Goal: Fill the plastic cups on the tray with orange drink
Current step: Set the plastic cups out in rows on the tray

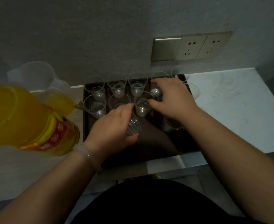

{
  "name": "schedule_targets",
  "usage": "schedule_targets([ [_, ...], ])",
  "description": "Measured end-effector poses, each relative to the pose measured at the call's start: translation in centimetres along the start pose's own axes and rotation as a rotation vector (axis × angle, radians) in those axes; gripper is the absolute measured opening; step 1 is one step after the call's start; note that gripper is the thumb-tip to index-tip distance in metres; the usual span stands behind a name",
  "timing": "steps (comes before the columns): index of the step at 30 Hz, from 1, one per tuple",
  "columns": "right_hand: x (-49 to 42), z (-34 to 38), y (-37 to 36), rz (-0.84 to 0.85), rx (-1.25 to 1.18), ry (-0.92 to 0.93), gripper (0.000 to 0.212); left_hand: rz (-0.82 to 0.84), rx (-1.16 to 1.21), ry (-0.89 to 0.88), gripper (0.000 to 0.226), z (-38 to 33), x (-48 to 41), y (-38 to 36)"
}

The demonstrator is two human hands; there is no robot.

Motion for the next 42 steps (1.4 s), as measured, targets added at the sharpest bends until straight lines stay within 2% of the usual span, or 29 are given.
schedule_targets([
  [6, -0.5, 0.9, -2.3, 0.141, 0.079, 0.075, 0.081, 0.005, -0.008, -0.002, 0.092, 0.4, 0.5, 0.2],
  [15, -1.1, 0.7, -2.9, 0.124, 0.068, 0.040, 0.073, -0.002, -0.020, 0.015, 0.091, 0.9, 1.2, 0.9],
  [24, -0.8, 1.1, -2.0, 0.115, 0.040, 0.028, 0.075, 0.003, 0.001, 0.034, 0.092, 0.9, 1.1, 1.0],
  [29, 1.6, 2.6, 1.3, -0.039, -0.241, -0.097, 0.062, 0.012, 0.023, 0.025, 0.092, 0.5, 0.7, 1.0],
  [30, 2.4, 3.2, 1.5, -0.004, -0.308, -0.119, 0.060, 0.010, 0.034, 0.019, 0.093, 0.4, 0.5, 1.1],
  [32, 3.9, 4.4, 1.1, 0.176, -0.396, -0.152, 0.056, 0.005, 0.063, 0.002, 0.092, 0.1, 0.2, 1.2],
  [35, 5.0, 4.5, -0.4, 0.380, -0.562, -0.290, 0.061, -0.007, 0.089, -0.004, 0.092, 0.0, 0.0, 1.4],
  [37, 5.1, 4.1, -0.9, 0.382, -0.652, -0.347, 0.061, -0.023, 0.093, -0.001, 0.092, 0.1, 0.0, 1.4],
  [42, 5.6, 4.0, -1.3, 0.266, -0.792, -0.432, 0.056, -0.057, 0.076, -0.011, 0.089, 0.1, -0.1, 1.5],
])
Point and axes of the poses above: each hand's wrist, its own x-axis away from the middle knuckle, its own y-axis out of the back of the hand, z = x × y, the point moved 3 cm from there along -x, towards the middle knuckle, and after that the axes turned 11 degrees about -z, right-handed, at the moved point
